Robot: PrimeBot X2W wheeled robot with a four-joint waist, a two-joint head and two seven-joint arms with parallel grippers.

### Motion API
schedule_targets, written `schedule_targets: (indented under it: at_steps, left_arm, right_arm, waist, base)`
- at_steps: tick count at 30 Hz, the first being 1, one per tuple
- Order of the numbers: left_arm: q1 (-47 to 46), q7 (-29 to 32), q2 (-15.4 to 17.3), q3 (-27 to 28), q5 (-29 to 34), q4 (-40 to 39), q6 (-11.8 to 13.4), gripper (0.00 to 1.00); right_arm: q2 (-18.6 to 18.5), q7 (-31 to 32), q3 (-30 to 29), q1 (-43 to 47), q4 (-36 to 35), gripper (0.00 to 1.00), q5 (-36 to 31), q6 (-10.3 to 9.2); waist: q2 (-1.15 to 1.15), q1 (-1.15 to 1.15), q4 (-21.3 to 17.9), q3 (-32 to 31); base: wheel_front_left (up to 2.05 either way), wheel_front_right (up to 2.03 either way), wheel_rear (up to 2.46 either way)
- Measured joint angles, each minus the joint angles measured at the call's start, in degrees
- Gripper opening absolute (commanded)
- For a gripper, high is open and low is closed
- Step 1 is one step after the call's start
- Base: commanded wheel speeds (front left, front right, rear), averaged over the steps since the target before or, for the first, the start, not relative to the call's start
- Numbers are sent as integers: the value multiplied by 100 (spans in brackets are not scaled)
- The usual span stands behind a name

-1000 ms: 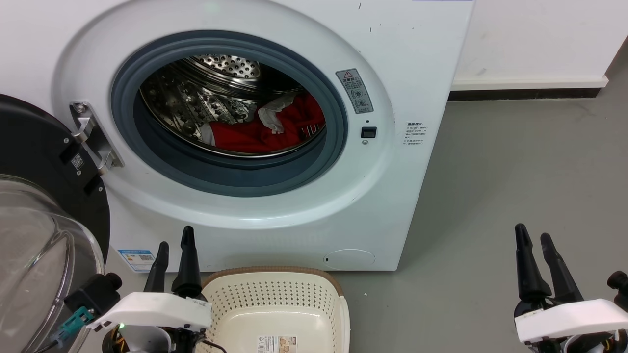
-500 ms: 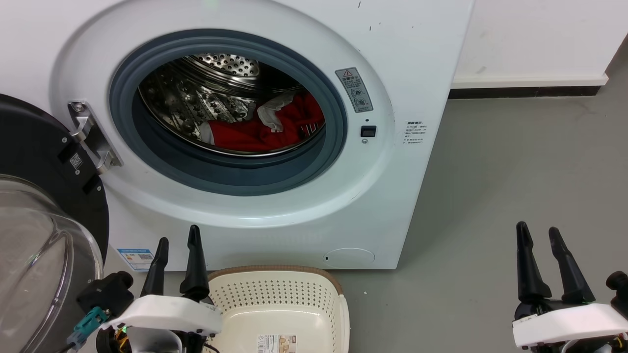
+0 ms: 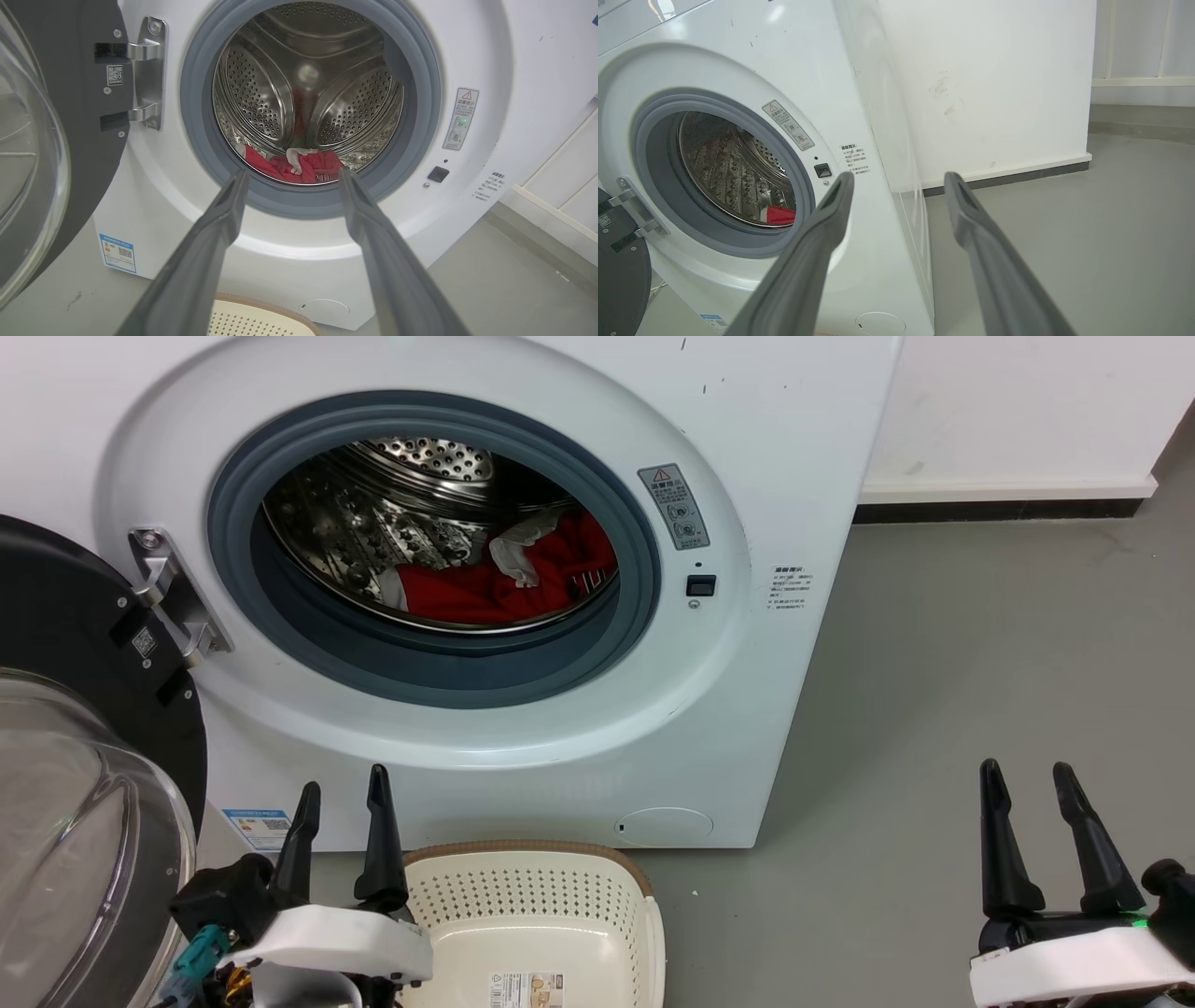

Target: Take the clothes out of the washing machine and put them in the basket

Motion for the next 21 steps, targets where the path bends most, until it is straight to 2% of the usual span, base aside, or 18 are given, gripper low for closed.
schedule_targets:
  at_steps: [21]
  left_arm:
    - [77,-264,-2,-91,1032,-40,25,100]
  right_arm:
    - [-3,-264,77,182,-298,100,-1150,0]
  waist:
    - [0,0,-1,7]
  base:
    - [0,0,0]
